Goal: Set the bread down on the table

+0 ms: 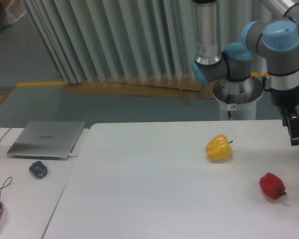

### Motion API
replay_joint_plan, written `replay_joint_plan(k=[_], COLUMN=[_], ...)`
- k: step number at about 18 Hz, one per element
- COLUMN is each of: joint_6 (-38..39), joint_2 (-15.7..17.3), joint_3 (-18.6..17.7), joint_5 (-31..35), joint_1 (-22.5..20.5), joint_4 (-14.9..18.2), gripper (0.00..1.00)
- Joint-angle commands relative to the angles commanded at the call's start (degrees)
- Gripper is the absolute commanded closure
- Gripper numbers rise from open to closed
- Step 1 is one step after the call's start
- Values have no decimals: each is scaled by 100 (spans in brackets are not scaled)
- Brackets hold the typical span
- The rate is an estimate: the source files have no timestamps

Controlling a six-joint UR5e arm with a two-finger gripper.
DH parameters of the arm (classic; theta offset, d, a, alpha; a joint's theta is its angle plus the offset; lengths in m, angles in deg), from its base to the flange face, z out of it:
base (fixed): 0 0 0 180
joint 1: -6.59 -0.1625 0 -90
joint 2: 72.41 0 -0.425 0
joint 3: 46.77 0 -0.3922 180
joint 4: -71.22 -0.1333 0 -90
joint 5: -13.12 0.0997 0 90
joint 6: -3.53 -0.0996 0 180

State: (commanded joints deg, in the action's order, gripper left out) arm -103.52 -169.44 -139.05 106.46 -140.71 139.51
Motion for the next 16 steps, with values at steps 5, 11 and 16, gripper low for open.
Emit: replay_joint_plan(k=[5,11,16], joint_6=[1,-78,-384], joint_2=[-70,-386,-685], joint_3=[0,114,325], joint_5=[-158,-633,-641], joint_1=[-342,-835,-1169], joint_4=[115,123,97], gripper=[0,0,0])
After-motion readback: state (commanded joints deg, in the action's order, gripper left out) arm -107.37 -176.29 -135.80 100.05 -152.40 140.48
